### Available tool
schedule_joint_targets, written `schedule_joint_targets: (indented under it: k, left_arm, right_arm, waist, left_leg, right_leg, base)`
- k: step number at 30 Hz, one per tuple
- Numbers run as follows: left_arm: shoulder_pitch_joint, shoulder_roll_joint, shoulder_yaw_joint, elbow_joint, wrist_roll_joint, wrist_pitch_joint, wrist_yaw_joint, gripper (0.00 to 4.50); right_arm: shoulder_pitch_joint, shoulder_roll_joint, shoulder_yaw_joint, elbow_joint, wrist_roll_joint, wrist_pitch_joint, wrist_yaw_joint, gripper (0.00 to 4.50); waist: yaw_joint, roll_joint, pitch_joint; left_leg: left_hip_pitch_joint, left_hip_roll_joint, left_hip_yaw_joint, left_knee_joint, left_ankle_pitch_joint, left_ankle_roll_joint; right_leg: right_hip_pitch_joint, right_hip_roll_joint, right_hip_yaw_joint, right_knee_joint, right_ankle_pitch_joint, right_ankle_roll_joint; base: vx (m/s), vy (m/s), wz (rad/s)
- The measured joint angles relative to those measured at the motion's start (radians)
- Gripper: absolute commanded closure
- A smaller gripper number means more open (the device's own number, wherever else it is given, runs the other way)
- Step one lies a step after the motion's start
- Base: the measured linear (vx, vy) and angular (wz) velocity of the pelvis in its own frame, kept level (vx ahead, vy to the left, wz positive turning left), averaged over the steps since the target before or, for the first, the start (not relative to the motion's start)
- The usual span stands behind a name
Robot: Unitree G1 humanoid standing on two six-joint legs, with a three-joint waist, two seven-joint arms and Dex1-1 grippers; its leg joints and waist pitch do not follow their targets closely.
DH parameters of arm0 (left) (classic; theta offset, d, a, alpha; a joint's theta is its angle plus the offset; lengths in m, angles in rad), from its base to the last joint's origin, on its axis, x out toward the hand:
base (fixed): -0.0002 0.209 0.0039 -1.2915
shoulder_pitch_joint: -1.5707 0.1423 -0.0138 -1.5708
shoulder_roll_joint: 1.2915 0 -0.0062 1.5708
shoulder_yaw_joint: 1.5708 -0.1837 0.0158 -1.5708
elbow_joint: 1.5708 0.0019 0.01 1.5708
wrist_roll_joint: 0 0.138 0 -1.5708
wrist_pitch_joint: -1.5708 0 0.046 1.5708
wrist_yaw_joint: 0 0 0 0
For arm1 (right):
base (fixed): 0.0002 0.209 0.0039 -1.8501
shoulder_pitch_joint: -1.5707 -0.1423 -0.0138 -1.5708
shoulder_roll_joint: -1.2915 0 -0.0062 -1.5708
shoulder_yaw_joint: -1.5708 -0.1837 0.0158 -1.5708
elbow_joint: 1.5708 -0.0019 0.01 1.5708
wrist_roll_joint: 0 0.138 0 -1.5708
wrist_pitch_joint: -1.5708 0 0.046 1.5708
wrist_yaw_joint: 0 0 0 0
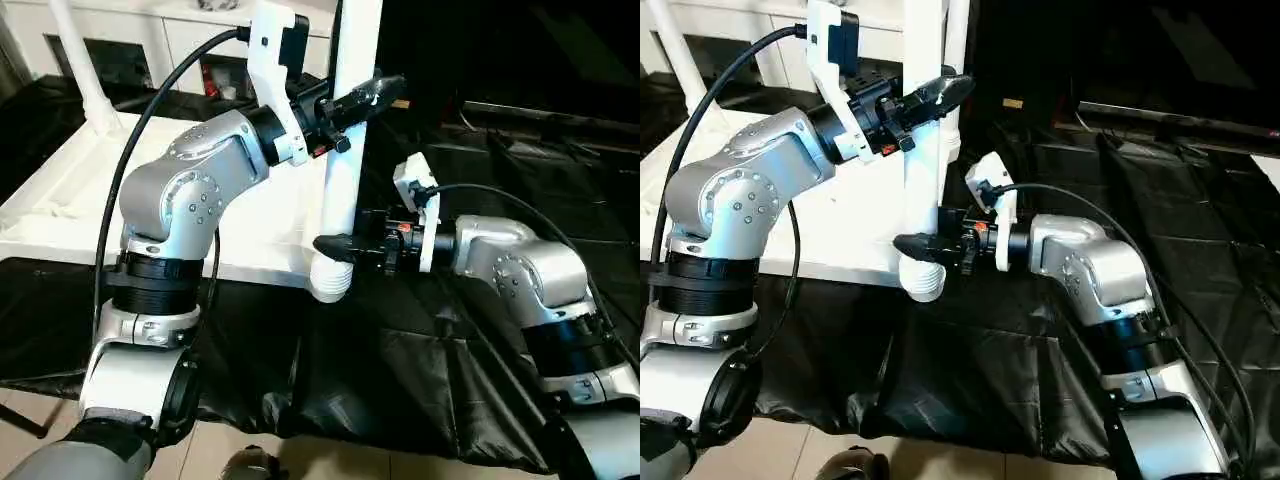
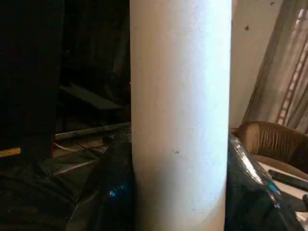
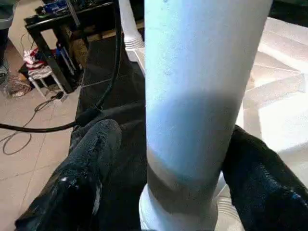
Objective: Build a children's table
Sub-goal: Pick table leg
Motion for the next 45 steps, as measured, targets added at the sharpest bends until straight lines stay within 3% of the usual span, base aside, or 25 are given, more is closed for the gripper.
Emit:
schedule_joint_targets:
  k: [9, 19, 20, 24, 26, 28, 31, 38, 40, 44, 45]
  left_arm:
    - [0.000, -0.002, -0.001, -0.002, -0.009, 0.007, -0.009, 2.78]
    - [-0.003, -0.011, -0.001, -0.002, -0.026, 0.024, -0.016, 2.78]
    - [-0.003, -0.012, -0.001, -0.002, -0.028, 0.025, -0.016, 2.78]
    - [-0.004, -0.013, -0.001, -0.002, -0.028, 0.026, -0.018, 2.78]
    - [-0.005, -0.011, -0.001, -0.002, -0.028, 0.025, -0.021, 2.78]
    - [-0.005, -0.010, -0.001, -0.002, -0.028, 0.025, -0.025, 2.78]
    - [-0.007, -0.006, -0.003, -0.002, -0.027, 0.025, -0.029, 2.78]
    - [-0.010, -0.006, -0.004, 0.001, -0.023, 0.025, -0.020, 2.78]
    - [-0.015, -0.011, -0.004, 0.011, -0.019, 0.026, -0.007, 2.22]
    - [-0.021, -0.010, -0.001, 0.019, -0.017, 0.031, 0.005, 2.00]
    - [-0.021, -0.013, 0.003, 0.019, -0.018, 0.031, 0.009, 1.75]
  right_arm:
    - [0.000, 0.012, 0.040, 0.035, -0.042, -0.034, -0.003, 1.10]
    - [-0.001, 0.026, 0.041, 0.047, -0.056, -0.044, -0.006, 1.10]
    - [-0.001, 0.027, 0.041, 0.048, -0.057, -0.045, -0.006, 1.45]
    - [-0.001, 0.035, 0.041, 0.064, -0.058, -0.053, -0.007, 1.51]
    - [-0.001, 0.038, 0.041, 0.070, -0.060, -0.056, -0.008, 1.88]
    - [-0.001, 0.040, 0.041, 0.070, -0.062, -0.057, -0.008, 1.88]
    - [-0.001, 0.039, 0.041, 0.070, -0.063, -0.058, -0.007, 2.29]
    - [-0.001, 0.039, 0.044, 0.069, -0.065, -0.064, -0.003, 2.59]
    - [-0.001, 0.040, 0.043, 0.070, -0.065, -0.064, -0.004, 2.59]
    - [-0.001, 0.042, 0.042, 0.073, -0.065, -0.064, -0.010, 2.60]
    - [-0.001, 0.046, 0.040, 0.073, -0.065, -0.065, -0.016, 2.60]
  waist:
    - [-0.001, 0.000, 0.000]
    - [-0.001, 0.000, 0.000]
    - [-0.001, 0.000, 0.000]
    - [-0.001, 0.000, 0.000]
    - [-0.001, 0.000, 0.000]
    - [-0.001, 0.000, 0.000]
    - [-0.001, 0.000, 0.000]
    - [-0.001, 0.000, 0.000]
    - [0.000, 0.000, 0.000]
    - [-0.001, 0.001, 0.000]
    - [-0.001, 0.001, 0.000]
  left_leg:
    - [0.000, 0.000, 0.000, 0.000, 0.000, 0.000]
    - [0.000, 0.000, 0.000, 0.000, 0.000, 0.000]
    - [0.000, 0.000, 0.000, 0.000, 0.000, 0.000]
    - [0.000, 0.000, 0.000, 0.000, 0.000, 0.000]
    - [0.000, 0.000, 0.000, 0.000, 0.000, 0.000]
    - [0.000, 0.000, 0.000, 0.000, 0.000, 0.000]
    - [0.000, 0.000, 0.000, 0.000, 0.000, 0.000]
    - [0.000, 0.000, 0.000, 0.000, 0.000, 0.000]
    - [0.000, 0.000, 0.000, 0.000, 0.000, 0.000]
    - [0.000, 0.000, 0.000, 0.000, 0.000, 0.000]
    - [0.000, 0.000, 0.000, 0.000, 0.000, 0.000]
  right_leg:
    - [0.000, 0.000, 0.000, 0.000, 0.000, 0.000]
    - [0.000, 0.000, 0.000, 0.000, 0.000, 0.000]
    - [0.000, 0.000, 0.000, 0.000, 0.000, 0.000]
    - [0.000, 0.000, 0.000, 0.000, 0.000, 0.000]
    - [0.000, 0.000, 0.000, 0.000, 0.000, 0.000]
    - [0.000, 0.000, 0.000, 0.000, 0.000, 0.000]
    - [0.000, 0.000, 0.000, 0.000, 0.000, 0.000]
    - [0.000, 0.000, 0.000, 0.000, 0.000, 0.000]
    - [0.000, 0.000, 0.000, 0.000, 0.000, 0.000]
    - [0.000, 0.000, 0.000, 0.000, 0.000, 0.000]
    - [0.000, 0.000, 0.000, 0.000, 0.000, 0.000]
  base:
    - [0.000, 0.000, 0.00]
    - [0.000, 0.000, 0.00]
    - [0.000, 0.000, 0.00]
    - [0.000, 0.000, 0.00]
    - [0.000, 0.000, 0.00]
    - [0.000, 0.000, 0.00]
    - [0.000, 0.000, 0.00]
    - [0.000, 0.000, 0.00]
    - [0.000, 0.000, 0.00]
    - [0.000, 0.000, 0.00]
    - [0.000, 0.000, 0.00]
